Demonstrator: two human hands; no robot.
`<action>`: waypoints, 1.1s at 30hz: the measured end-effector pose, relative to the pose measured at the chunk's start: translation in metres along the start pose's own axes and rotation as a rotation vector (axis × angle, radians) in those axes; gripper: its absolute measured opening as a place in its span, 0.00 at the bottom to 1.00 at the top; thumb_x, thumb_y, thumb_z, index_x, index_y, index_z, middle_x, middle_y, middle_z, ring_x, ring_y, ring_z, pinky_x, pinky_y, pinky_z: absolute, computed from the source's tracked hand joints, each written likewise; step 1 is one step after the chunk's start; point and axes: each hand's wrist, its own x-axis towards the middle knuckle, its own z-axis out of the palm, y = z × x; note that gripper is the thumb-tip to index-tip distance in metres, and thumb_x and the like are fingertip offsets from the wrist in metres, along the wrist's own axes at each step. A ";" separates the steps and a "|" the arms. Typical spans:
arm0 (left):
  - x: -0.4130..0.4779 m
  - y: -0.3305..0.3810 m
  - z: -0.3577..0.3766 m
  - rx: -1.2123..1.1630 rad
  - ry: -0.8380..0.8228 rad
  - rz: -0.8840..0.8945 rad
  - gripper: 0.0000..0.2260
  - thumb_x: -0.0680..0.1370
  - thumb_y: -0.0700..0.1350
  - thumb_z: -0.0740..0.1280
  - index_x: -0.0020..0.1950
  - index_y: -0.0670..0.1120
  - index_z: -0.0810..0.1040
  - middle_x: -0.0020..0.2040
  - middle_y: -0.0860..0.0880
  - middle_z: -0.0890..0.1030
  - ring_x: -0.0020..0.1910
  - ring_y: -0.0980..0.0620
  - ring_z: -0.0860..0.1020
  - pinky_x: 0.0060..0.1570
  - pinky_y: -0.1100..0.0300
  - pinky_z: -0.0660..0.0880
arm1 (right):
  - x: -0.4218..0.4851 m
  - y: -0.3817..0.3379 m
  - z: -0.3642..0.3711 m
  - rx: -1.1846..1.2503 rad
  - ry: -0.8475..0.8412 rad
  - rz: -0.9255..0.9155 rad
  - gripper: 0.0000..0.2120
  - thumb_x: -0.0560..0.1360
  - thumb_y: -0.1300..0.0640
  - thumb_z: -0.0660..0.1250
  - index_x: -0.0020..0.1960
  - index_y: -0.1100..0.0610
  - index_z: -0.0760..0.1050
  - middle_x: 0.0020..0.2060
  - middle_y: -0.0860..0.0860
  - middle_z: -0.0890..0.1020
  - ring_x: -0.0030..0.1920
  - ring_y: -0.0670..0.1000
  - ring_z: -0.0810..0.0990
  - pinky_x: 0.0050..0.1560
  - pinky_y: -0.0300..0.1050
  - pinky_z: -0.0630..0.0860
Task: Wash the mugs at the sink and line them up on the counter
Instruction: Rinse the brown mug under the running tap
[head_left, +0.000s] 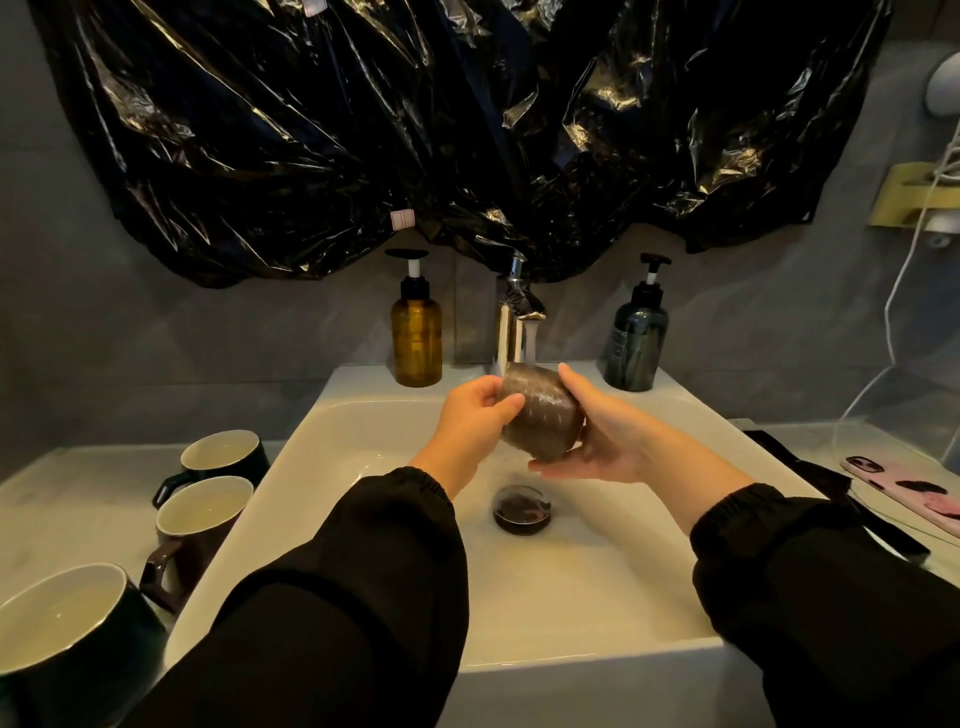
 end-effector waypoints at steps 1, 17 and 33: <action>0.000 0.000 0.000 0.014 -0.013 0.023 0.04 0.79 0.38 0.63 0.52 0.42 0.77 0.46 0.46 0.79 0.45 0.53 0.77 0.42 0.66 0.74 | 0.001 0.000 0.001 0.037 0.029 -0.019 0.28 0.70 0.40 0.70 0.64 0.53 0.68 0.61 0.60 0.73 0.56 0.66 0.78 0.44 0.58 0.81; 0.003 0.012 -0.011 -0.464 0.042 -0.563 0.13 0.82 0.46 0.59 0.63 0.42 0.72 0.53 0.42 0.78 0.53 0.43 0.75 0.53 0.47 0.73 | -0.002 0.002 0.015 -0.701 0.136 -0.589 0.37 0.67 0.59 0.77 0.66 0.42 0.61 0.60 0.48 0.67 0.60 0.53 0.71 0.49 0.42 0.79; 0.000 0.014 -0.001 -0.335 0.066 -0.374 0.13 0.82 0.41 0.58 0.66 0.41 0.69 0.60 0.42 0.73 0.62 0.43 0.71 0.62 0.49 0.70 | 0.007 0.006 0.011 -0.135 0.009 -0.089 0.30 0.69 0.35 0.68 0.64 0.50 0.67 0.61 0.56 0.74 0.59 0.60 0.75 0.54 0.61 0.78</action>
